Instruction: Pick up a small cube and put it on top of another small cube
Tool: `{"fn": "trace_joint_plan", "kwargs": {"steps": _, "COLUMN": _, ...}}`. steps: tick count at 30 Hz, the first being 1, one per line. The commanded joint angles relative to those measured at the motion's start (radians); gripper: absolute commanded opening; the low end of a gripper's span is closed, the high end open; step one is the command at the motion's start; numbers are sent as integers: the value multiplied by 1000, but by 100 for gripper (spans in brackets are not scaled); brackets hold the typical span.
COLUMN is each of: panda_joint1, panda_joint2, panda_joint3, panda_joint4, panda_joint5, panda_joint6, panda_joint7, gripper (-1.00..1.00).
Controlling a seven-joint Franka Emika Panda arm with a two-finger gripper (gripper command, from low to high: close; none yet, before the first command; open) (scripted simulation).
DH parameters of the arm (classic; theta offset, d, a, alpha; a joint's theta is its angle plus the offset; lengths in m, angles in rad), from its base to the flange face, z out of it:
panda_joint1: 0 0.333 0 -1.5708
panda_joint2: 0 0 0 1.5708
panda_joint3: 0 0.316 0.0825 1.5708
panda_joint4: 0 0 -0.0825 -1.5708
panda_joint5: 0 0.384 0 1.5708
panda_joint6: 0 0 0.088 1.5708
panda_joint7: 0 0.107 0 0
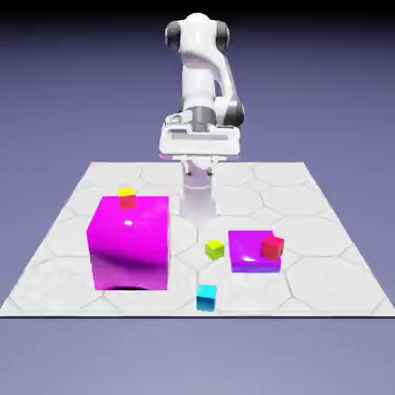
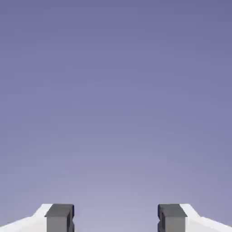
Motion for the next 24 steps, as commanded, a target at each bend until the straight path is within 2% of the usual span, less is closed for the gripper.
{"fn": "trace_joint_plan", "kwargs": {"steps": 1, "panda_joint1": 13, "panda_joint2": 36, "panda_joint3": -6, "panda_joint4": 23, "panda_joint5": -21, "panda_joint6": -27, "panda_joint7": -25, "gripper": 0}}
{"fn": "trace_joint_plan", "kwargs": {"steps": 24, "panda_joint1": 323, "panda_joint2": 870, "panda_joint3": -142, "panda_joint4": 553, "panda_joint5": -495, "panda_joint6": -649, "panda_joint7": -589, "gripper": 0}}
